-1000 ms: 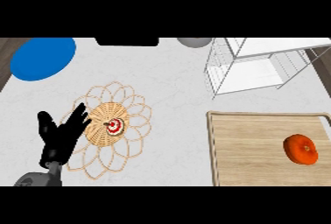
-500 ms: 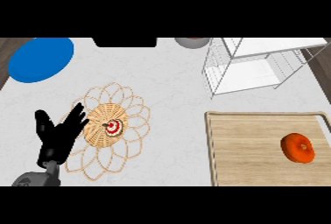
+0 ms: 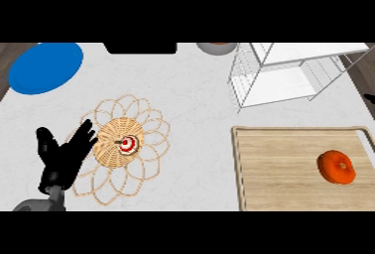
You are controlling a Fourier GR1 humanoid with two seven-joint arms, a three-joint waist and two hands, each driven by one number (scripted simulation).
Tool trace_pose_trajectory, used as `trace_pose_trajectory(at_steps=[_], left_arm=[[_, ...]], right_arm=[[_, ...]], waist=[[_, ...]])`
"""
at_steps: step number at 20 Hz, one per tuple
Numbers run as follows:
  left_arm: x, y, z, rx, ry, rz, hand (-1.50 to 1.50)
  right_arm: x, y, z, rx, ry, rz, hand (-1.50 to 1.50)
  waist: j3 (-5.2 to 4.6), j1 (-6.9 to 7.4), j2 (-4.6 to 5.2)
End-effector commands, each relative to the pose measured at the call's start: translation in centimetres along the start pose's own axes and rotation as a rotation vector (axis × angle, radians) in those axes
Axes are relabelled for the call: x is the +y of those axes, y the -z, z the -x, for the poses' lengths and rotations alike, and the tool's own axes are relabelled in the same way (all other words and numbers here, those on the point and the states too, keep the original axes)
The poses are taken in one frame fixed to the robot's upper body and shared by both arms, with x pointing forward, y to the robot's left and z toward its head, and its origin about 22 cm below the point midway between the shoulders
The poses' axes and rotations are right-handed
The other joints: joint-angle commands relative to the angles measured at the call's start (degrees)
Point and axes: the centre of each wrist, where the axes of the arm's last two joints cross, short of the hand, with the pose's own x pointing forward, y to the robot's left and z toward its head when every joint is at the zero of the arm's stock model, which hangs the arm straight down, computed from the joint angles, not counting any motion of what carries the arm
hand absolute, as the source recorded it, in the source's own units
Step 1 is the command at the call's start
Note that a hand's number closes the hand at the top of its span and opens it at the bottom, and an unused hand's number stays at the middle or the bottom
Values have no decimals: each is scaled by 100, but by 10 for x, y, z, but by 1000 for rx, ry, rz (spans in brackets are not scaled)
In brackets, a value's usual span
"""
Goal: Pick the squash from the tray and place it in the tiered shelf
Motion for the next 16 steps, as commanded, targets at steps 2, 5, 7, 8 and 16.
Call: trace_pose_trajectory(at_steps=[2,5,7,8,16], left_arm=[[14,4,5,12,-16,-4,0],[5,4,-2,5,13,-3,0],[-3,-3,9,9,3,-5,0],[5,4,14,19,1,12,0],[6,12,1,0,11,-14,0]], right_arm=[[33,5,-14,32,-86,-62,-150],[52,9,-9,62,-101,-59,-150],[46,-7,-5,101,-134,-64,-150],[40,4,-6,117,-141,-48,-150],[86,13,15,142,-168,-3,-150]], waist=[[-6,-43,0],[-3,-20,4],[-4,-35,0],[-4,-11,10],[-1,-5,15]])
